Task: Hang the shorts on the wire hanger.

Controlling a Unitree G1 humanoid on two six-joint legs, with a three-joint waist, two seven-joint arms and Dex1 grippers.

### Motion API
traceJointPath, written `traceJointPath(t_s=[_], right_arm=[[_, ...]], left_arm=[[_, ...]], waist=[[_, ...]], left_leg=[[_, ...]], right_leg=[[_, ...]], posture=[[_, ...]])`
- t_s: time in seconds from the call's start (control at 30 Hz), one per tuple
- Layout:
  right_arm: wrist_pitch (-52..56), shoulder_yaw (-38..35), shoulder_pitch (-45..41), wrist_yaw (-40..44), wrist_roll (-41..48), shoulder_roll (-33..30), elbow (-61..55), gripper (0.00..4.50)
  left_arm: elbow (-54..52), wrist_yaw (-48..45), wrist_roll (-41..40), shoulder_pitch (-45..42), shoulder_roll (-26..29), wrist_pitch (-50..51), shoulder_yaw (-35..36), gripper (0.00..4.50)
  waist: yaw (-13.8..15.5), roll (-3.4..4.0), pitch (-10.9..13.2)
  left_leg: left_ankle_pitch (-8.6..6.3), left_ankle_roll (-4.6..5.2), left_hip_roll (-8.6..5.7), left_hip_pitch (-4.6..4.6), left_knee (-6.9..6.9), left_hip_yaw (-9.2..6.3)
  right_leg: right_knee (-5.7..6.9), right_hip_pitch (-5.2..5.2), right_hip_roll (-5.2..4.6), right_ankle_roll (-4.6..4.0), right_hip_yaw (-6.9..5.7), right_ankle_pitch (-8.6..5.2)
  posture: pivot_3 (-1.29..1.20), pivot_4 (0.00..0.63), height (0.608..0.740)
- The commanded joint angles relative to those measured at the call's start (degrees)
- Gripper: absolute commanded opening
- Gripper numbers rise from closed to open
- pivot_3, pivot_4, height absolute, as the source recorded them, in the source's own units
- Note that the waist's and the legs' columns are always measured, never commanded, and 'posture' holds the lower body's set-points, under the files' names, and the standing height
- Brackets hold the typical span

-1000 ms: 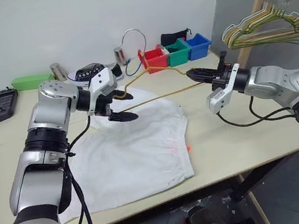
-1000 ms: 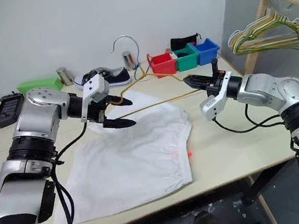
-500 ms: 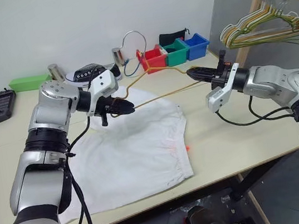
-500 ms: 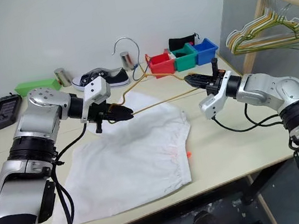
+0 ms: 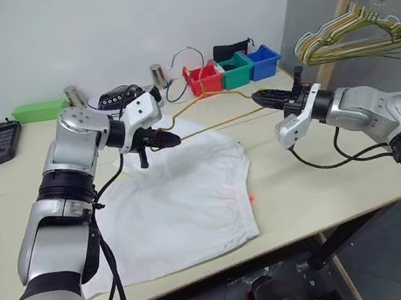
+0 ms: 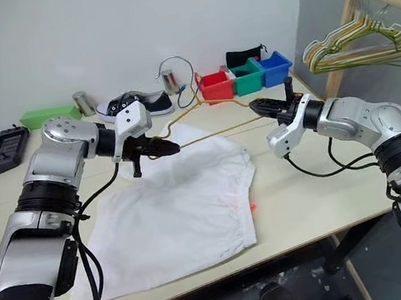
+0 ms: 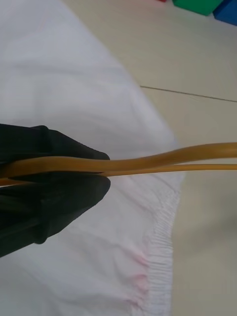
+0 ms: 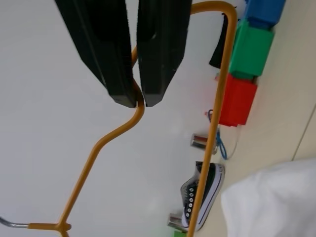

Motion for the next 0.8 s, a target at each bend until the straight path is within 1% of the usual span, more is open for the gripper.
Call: traceJointPath(t_s=[0.03, 0.13, 0.17, 0.23, 0.33, 0.37, 0.4, 0.43, 0.5, 0.6, 0.8], right_arm=[[2.3, -2.6, -0.1, 9.6, 9.7, -0.2, -0.8, 1.43], [7.6, -4.1, 2.0, 22.0, 21.8, 0.0, -4.9, 2.31], [9.8, -4.8, 2.7, 24.7, 24.2, 0.0, -6.4, 2.6], [14.7, -5.8, 3.8, 28.9, 27.2, -0.1, -9.4, 3.1], [26.8, -7.7, 5.8, 36.8, 33.2, 0.2, -14.6, 3.86], [31.0, -8.1, 6.2, 39.0, 34.4, 0.3, -16.1, 4.0], [35.0, -8.4, 6.6, 41.1, 35.3, 0.5, -17.2, 4.29], [38.3, -8.6, 7.0, 42.6, 36.1, 0.6, -18.2, 4.48], [43.6, -9.0, 7.4, 44.0, 36.5, 1.1, -19.1, 4.48], [46.9, -9.2, 6.0, 42.0, 34.6, 2.2, -18.0, 4.48], [50.4, -8.5, 3.4, 40.1, 31.2, 3.0, -16.9, 4.48]], left_arm=[[0.2, 4.7, 2.8, -2.6, 0.2, -5.8, 0.1, 0.0], [0.3, 8.5, 5.1, -2.6, 0.1, -9.4, 0.0, 0.0], [0.4, 9.9, 5.9, -2.4, 0.1, -10.8, -0.2, 0.0], [1.0, 13.3, 7.7, -2.1, 0.1, -13.6, -0.4, 0.0], [1.1, 18.2, 8.5, -1.7, -0.8, -15.7, 0.3, 0.0], [0.8, 19.4, 8.7, -1.6, -1.1, -16.3, 0.4, 0.0], [0.2, 21.0, 9.3, -1.3, -1.2, -17.8, 0.2, 0.0], [-0.4, 22.4, 9.9, -1.0, -1.4, -19.0, 0.0, 0.0], [-2.9, 24.3, 9.9, -0.3, -2.3, -19.7, 0.0, 0.0], [-8.0, 25.3, 10.9, 1.3, -2.6, -20.7, -0.8, 0.0], [-14.3, 26.5, 13.2, 4.0, -2.8, -20.6, -2.1, 0.0]], waist=[[0.0, 0.0, 0.0], [0.0, 0.0, 0.0], [0.0, 0.0, 0.0], [0.1, 0.0, 0.0], [0.1, 0.0, 0.0], [0.1, 0.0, 0.0], [0.1, 0.0, 0.0], [0.1, 0.0, 0.0], [0.1, 0.0, 0.0], [0.1, 0.0, 0.0], [0.0, 0.0, 0.0]], left_leg=[[0.0, 0.0, 0.0, 0.01, 0.0, 0.0], [0.0, 0.0, 0.0, 0.01, 0.01, -0.01], [0.0, 0.0, 0.0, 0.02, 0.01, -0.01], [0.0, 0.0, 0.01, 0.02, 0.03, -0.01], [0.0, 0.0, 0.01, 0.02, 0.04, -0.03], [0.0, 0.0, 0.01, 0.02, 0.04, -0.03], [0.0, 0.0, 0.01, 0.02, 0.05, -0.04], [0.0, 0.0, 0.01, 0.01, 0.05, -0.04], [0.0, 0.0, 0.01, 0.01, 0.05, -0.03], [0.0, 0.0, 0.01, 0.01, 0.05, -0.03], [-0.01, 0.0, -0.02, 0.01, 0.05, 0.04]], right_leg=[[0.0, 0.03, 0.0, 0.0, 0.0, 0.0], [0.0, 0.06, 0.0, 0.0, -0.01, 0.0], [0.0, 0.06, 0.0, 0.01, -0.01, 0.0], [0.01, 0.07, 0.0, 0.01, -0.01, 0.01], [0.02, 0.07, 0.0, 0.02, -0.03, 0.01], [0.02, 0.08, 0.0, 0.02, -0.04, 0.01], [0.02, 0.08, 0.0, 0.02, -0.04, 0.01], [0.01, 0.08, -0.01, 0.02, -0.04, 0.01], [0.01, 0.07, -0.01, 0.03, -0.04, 0.01], [0.03, 0.05, -0.01, 0.03, -0.04, 0.01], [0.3, -0.1, -0.04, 0.03, 0.03, 0.0]], posture=[[-0.32, 0.03, 0.74], [-0.32, 0.032, 0.74], [-0.32, 0.033, 0.74], [-0.32, 0.036, 0.74], [-0.33, 0.038, 0.74], [-0.33, 0.039, 0.74], [-0.33, 0.039, 0.74], [-0.33, 0.039, 0.74], [-0.33, 0.039, 0.74], [-0.33, 0.037, 0.74], [-0.32, 0.039, 0.74]])
